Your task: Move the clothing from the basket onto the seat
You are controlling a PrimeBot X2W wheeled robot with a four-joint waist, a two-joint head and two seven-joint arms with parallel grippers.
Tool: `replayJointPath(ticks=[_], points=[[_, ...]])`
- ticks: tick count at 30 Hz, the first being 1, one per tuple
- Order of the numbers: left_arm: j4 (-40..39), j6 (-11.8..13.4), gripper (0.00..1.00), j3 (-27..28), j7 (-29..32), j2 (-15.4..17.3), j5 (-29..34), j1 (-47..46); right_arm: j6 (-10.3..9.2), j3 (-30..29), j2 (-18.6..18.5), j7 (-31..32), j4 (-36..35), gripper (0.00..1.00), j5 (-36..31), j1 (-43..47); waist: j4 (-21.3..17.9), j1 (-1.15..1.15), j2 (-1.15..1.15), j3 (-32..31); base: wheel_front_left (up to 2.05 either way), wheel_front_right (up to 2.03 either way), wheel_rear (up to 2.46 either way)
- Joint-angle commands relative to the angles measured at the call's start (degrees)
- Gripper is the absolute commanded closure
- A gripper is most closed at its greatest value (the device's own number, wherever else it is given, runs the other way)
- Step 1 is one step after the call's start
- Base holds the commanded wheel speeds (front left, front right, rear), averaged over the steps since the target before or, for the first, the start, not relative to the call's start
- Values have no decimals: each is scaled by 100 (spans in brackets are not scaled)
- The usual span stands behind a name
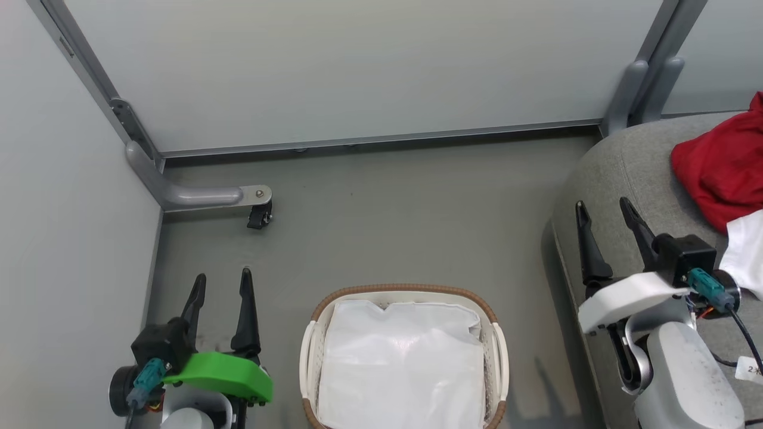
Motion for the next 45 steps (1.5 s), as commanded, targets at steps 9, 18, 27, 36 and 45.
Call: replayJointPath(ticks=[9, 18, 27, 36, 45], points=[[8, -31, 0, -19, -2, 3, -102, 288, -8, 165, -26, -1, -148, 0, 327, 725, 49, 0, 0, -150, 0, 0, 0], [29, -48, 0, -73, -2, 2, -133, 345, -8, 238, -26, -1, -84, 0, 367, 860, 44, 0, 0, -216, 0, 0, 0], [68, -49, 0, -107, -2, 2, -150, 325, -8, 239, -26, -1, -24, 0, 412, 845, 62, 0, 0, -227, 0, 0, 0], [81, -56, 0, -112, -2, 3, -131, 332, -8, 251, -25, -1, -18, 0, 418, 805, 54, 0, 0, -235, 0, 0, 0], [206, -61, 100, -145, 8, -5, -181, 270, 0, 239, 20, 11, 60, 100, 417, 804, 41, 0, 0, -246, 0, 0, 0]])
